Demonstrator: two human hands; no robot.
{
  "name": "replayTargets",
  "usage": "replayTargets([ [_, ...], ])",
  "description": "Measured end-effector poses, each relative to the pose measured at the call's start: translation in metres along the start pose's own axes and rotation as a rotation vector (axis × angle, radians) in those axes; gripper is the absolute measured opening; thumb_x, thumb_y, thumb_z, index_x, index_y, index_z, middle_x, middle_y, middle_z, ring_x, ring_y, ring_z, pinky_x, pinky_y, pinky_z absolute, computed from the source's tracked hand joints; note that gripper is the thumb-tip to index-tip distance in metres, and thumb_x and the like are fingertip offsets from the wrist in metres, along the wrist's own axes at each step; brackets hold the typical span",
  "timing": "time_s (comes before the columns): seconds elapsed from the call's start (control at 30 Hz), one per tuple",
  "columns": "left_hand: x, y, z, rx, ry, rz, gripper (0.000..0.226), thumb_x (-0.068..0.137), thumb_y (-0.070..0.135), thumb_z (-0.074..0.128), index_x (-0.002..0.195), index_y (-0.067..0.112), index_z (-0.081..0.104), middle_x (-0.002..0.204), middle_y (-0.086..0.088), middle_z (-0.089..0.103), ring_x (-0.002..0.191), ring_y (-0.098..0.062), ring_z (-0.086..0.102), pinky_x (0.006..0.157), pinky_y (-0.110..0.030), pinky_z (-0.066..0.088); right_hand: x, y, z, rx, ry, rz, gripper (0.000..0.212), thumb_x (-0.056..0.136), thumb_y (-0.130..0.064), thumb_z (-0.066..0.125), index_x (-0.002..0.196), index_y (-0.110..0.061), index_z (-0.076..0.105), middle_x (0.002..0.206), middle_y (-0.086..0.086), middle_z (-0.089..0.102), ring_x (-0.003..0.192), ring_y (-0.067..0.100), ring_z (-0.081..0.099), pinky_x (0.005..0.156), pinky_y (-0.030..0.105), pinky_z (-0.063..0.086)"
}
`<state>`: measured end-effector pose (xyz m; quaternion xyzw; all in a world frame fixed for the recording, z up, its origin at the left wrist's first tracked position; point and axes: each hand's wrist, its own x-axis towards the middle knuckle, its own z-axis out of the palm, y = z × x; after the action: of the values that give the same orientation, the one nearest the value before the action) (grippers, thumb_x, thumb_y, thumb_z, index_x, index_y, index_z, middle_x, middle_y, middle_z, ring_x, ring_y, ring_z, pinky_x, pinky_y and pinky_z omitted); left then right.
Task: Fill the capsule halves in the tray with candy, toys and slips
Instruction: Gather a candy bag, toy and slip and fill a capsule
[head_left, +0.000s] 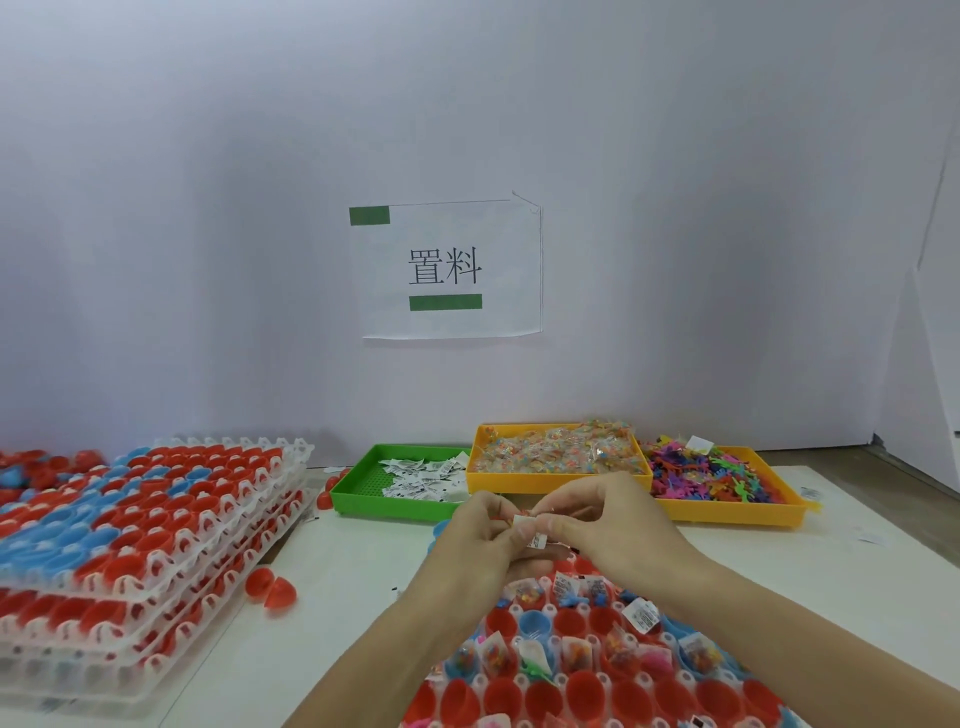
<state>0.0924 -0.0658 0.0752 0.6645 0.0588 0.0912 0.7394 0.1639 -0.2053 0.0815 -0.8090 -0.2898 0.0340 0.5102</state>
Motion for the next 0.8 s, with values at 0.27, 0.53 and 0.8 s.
replayTargets([
  [0.27, -0.012, 0.006, -0.001, 0.094, 0.295, 0.208, 0.011, 0.075, 0.002, 0.08, 0.078, 0.001, 0.07, 0.07, -0.007, 0.07, 0.064, -0.027, 0.07, 0.061, -0.03, 0.06, -0.005, -0.01, 0.005, 0.073, 0.068, -0.024, 0.01, 0.091, -0.019, 0.071, 0.084, -0.021, 0.077, 0.074, -0.007, 0.076, 0.07, 0.005, 0.072, 0.062, 0.011, 0.052],
  [0.53, -0.024, 0.006, -0.004, 0.169, 0.423, 0.203, 0.021, 0.063, 0.015, 0.089, 0.077, 0.012, 0.073, 0.069, -0.005, 0.075, 0.068, -0.017, 0.072, 0.069, -0.032, 0.059, -0.014, -0.016, 0.006, 0.141, -0.016, 0.003, 0.009, 0.09, -0.02, 0.073, 0.096, -0.015, 0.079, 0.076, 0.0, 0.077, 0.06, 0.006, 0.068, 0.059, 0.015, 0.052],
  [0.8, -0.037, -0.001, 0.001, 0.227, 0.351, 0.157, 0.018, 0.066, 0.019, 0.088, 0.072, 0.013, 0.073, 0.079, -0.007, 0.075, 0.083, -0.027, 0.072, 0.078, -0.041, 0.06, -0.034, -0.018, 0.0, 0.029, -0.03, -0.018, 0.01, 0.088, -0.025, 0.075, 0.089, -0.017, 0.08, 0.069, -0.004, 0.076, 0.061, 0.002, 0.069, 0.057, 0.012, 0.051],
])
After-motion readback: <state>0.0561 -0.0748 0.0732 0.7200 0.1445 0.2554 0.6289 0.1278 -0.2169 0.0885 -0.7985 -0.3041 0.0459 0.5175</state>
